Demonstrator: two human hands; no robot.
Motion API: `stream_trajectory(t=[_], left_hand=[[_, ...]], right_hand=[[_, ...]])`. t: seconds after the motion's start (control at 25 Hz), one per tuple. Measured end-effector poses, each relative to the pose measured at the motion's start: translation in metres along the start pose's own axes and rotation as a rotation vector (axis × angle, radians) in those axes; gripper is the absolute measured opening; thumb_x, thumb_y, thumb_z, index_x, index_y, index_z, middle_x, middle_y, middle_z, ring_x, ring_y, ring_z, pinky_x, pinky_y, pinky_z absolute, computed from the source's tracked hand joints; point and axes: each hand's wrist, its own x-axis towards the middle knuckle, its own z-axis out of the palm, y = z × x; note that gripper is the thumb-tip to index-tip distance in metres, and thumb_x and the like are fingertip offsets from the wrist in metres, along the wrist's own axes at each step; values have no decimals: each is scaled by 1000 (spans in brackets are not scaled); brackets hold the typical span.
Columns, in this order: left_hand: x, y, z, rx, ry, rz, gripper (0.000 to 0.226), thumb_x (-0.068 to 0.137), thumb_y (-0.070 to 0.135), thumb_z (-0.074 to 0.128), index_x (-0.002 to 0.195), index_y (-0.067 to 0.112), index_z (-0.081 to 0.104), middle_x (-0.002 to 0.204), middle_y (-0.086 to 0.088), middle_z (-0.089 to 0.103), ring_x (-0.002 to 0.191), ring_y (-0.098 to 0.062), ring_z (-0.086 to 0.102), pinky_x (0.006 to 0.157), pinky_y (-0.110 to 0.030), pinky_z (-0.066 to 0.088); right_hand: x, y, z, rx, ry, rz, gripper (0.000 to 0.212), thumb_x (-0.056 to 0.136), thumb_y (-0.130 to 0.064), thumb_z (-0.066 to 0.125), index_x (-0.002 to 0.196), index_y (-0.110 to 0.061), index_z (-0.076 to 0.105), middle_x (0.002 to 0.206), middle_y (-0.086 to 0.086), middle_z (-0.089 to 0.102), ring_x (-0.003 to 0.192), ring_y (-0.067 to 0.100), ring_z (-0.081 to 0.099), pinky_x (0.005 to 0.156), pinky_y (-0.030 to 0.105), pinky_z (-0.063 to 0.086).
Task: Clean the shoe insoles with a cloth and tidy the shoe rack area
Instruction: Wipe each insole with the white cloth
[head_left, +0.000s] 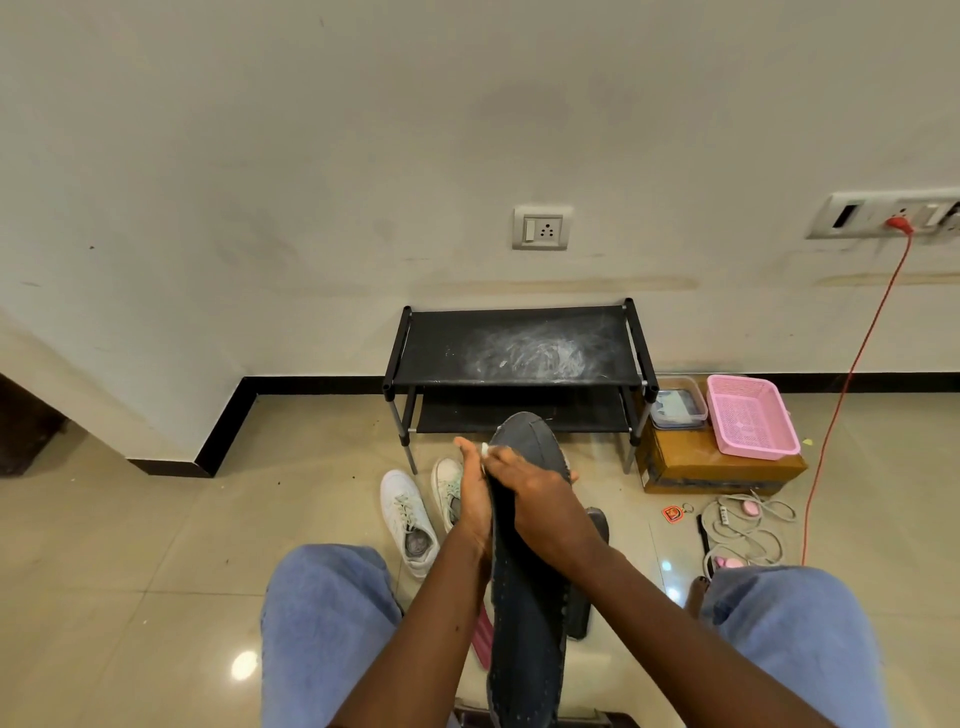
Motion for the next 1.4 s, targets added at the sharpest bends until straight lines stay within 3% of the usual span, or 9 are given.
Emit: stream_trajectory(t=[0.16,0.32,0.4,0.48,0.6,0.76,0.88,1.16,1.4], left_hand=[[4,6,-9,62,97,-42,69,99,51,19,121,-2,55,71,-12,64,77,-24,57,85,-32,41],[5,7,-7,44,69,-79,51,103,33,21,136,0,41,70,-12,71,61,-21,59,60,-22,51],[13,-4,-13,-5,62,-66,32,103,25,23,124,11,43,48,3,63,43,-7,60,43,-14,47],[18,-13,-17,-28,89,-46,25,102,20,26,102,12,49,55,9,61,42,3,57,51,-10,46],[10,-14,-16,-24,40,-48,50,98,34,35,76,9,72,72,-6,68,62,-12,68,69,-22,49],[1,-15,-10,-47,-30,-55,52,97,45,32,87,15,74,87,-9,72,83,-15,68,76,-30,51],[-5,-16,-6,-41,-112,-71,61,95,48,31,73,16,79,80,-8,74,73,-18,72,66,-30,54],[6,-13,-9,-102,-67,-60,75,95,55,23,69,12,79,80,-12,74,70,-21,72,73,-33,52],[16,1,-10,-59,-60,-8,73,102,36,21,56,7,70,46,-6,63,39,-11,62,34,-16,45]], right_hand=[[-16,-9,-4,57,14,-39,42,92,1,47,130,-14,51,136,-1,51,126,12,47,99,5,17],[-24,-5,0,69,4,-48,37,88,5,51,120,-10,60,125,2,59,116,16,57,102,13,25],[-21,0,4,48,1,-47,35,86,6,53,117,-10,62,123,4,61,115,18,58,102,18,27],[-13,2,6,10,-1,-46,36,88,3,51,121,-9,59,128,5,57,121,18,53,105,18,24],[1,4,3,-69,0,-41,39,94,-3,42,132,-11,49,141,4,44,133,16,39,109,18,19],[19,10,-9,-187,20,50,47,97,-9,39,142,-14,31,151,3,28,141,15,21,112,28,23],[25,12,-11,-179,96,180,50,96,-11,42,144,-11,26,151,6,26,141,18,19,112,26,22],[22,10,-15,-66,105,62,49,86,9,41,132,-7,47,140,7,44,131,20,38,108,22,27],[-7,-4,-7,8,122,-84,44,79,13,53,117,-7,62,122,8,62,117,18,56,102,16,26]])
